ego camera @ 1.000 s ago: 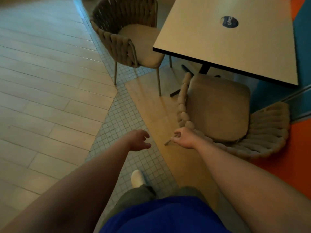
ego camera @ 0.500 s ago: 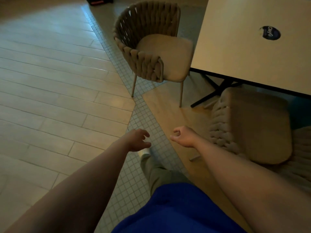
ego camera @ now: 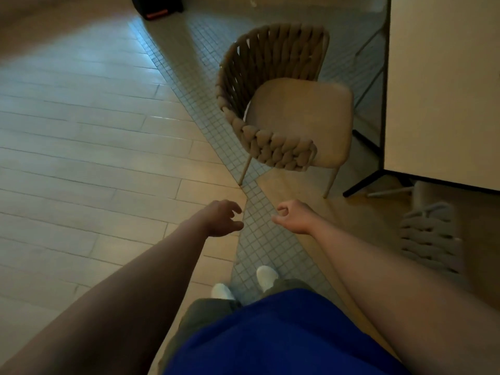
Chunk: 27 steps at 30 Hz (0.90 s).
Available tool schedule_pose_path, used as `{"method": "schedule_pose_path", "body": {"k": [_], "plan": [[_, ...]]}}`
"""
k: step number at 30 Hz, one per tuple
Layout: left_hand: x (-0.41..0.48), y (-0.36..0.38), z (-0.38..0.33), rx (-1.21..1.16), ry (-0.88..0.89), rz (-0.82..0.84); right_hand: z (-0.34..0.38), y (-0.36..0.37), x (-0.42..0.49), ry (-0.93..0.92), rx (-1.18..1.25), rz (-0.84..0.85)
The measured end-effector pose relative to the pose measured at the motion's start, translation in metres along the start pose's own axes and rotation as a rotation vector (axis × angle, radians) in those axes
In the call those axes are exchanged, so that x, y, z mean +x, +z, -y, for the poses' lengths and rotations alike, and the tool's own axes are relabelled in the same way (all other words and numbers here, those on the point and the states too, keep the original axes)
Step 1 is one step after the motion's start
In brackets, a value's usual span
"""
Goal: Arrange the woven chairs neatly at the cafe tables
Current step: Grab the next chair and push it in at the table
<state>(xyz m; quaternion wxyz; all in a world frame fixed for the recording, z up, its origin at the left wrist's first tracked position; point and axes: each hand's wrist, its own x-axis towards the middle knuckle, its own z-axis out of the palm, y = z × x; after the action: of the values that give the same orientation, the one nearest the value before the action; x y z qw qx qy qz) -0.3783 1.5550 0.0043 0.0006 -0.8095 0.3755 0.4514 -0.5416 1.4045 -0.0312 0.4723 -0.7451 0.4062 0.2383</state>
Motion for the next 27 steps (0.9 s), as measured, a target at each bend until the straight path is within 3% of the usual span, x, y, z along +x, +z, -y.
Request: {"method": "schedule_pose_path", "body": {"k": [7, 14, 27], "plan": [[0.094, -0.13, 0.077, 0.137, 0.117, 0.034, 0.109, -0.005, 0.099, 0.065, 0.128, -0.133], [0.179, -0.264, 0.143, 0.368, 0.222, 0.097, 0.211, 0.015, 0.179, 0.208, 0.428, -0.235], [0.38, -0.455, 0.139, 0.742, 0.437, 0.3, 0.341, -0.018, 0.35, 0.375, 0.933, -0.365]]}}
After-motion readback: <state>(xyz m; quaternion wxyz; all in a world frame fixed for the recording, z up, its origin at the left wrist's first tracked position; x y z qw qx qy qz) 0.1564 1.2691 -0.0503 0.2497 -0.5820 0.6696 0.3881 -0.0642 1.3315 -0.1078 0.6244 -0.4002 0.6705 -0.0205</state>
